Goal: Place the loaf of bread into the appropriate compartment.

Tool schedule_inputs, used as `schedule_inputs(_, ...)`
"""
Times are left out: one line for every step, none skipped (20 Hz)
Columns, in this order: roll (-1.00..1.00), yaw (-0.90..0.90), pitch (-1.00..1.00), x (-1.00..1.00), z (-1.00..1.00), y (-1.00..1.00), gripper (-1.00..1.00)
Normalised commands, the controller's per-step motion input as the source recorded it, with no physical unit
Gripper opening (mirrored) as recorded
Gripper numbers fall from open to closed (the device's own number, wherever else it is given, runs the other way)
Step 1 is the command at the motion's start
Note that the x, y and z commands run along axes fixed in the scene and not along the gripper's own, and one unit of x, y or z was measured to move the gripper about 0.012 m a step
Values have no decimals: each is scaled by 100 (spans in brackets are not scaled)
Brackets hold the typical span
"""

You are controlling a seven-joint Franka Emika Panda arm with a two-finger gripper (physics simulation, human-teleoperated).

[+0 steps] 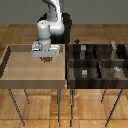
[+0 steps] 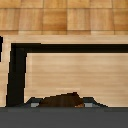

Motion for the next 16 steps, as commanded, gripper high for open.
schedule_inputs(0,0,0,0,0,100,-100)
schedule_inputs(0,0,0,0,0,100,-100)
schedule_inputs(0,0,0,0,0,100,-100)
schedule_inputs(0,0,0,0,0,100,-100)
schedule_inputs(0,0,0,0,0,100,-100)
schedule_inputs(0,0,0,0,0,100,-100)
schedule_inputs(0,0,0,0,0,100,-100)
schedule_inputs(0,0,0,0,0,100,-100)
schedule_inputs(0,0,0,0,0,100,-100)
schedule_inputs(0,0,0,0,0,100,-100)
schedule_inputs(0,0,0,0,0,100,-100)
schedule_inputs(0,0,0,0,0,100,-100)
schedule_inputs(0,0,0,0,0,100,-100)
schedule_inputs(0,0,0,0,0,100,-100)
schedule_inputs(0,0,0,0,0,100,-100)
schedule_inputs(0,0,0,0,0,100,-100)
